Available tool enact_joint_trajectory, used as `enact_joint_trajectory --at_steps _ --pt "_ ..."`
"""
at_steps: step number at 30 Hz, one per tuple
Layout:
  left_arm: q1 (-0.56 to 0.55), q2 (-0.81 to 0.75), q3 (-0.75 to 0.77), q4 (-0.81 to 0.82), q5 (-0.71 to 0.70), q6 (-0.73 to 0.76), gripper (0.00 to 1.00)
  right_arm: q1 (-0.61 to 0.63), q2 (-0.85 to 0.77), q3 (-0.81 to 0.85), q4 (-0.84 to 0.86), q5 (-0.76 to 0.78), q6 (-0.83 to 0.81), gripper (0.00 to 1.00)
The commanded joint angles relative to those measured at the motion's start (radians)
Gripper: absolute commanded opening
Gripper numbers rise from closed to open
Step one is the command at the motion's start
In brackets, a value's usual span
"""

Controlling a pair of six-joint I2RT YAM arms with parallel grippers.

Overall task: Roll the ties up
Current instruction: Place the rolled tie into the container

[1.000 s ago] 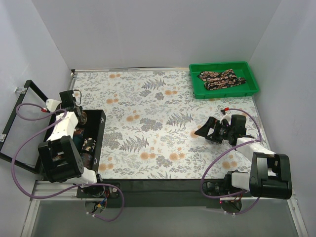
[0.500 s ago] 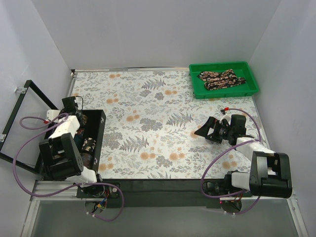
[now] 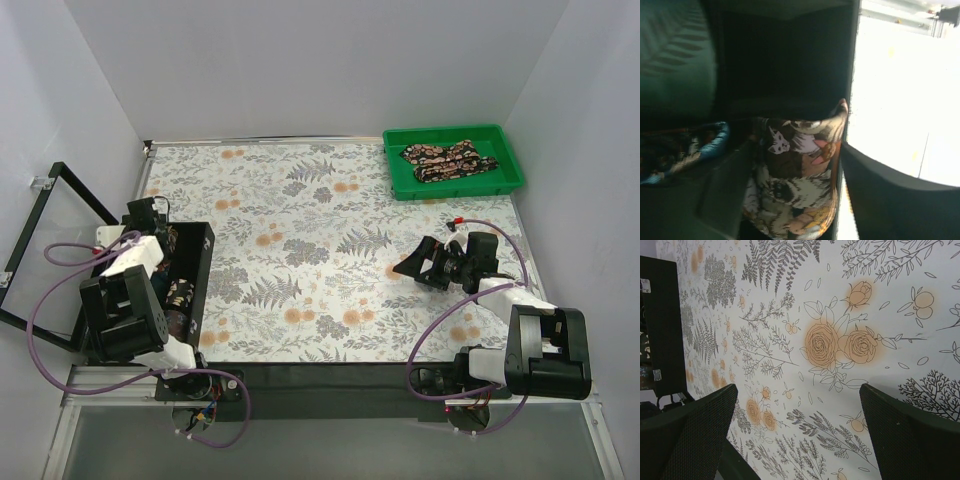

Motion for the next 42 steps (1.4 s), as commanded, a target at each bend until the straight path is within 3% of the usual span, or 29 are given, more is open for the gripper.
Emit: enact_joint_trajectory --at_steps 1,11,17,26,35,42 --pt "-0.001 0.012 -0.021 -0.066 0.016 0.020 0.67 -0.005 0.005 -0.016 0.045 -0.029 0.010 0.97" --pt "-0.001 -0.076 0.010 -0.135 0.023 0.039 0.76 -0.005 -0.002 -0.013 0.050 -0.032 0.011 0.97" --pt "-0.001 -0.136 0.033 -0.222 0.012 0.034 0.87 -0.005 -0.013 -0.008 0.051 -0.034 0.016 0.97" --pt "0.000 -0.254 0.042 -0.320 0.006 0.054 0.88 -0.005 -0.041 0.001 0.050 -0.049 0.019 0.98" --pt "-0.001 -0.496 0.047 -0.388 0.095 0.264 0.88 -0.005 -0.133 0.035 0.010 -0.043 0.008 0.98" --pt "-0.204 -0.652 0.168 -0.555 0.085 0.457 0.91 -0.005 -0.297 0.067 -0.116 0.064 0.004 0.98"
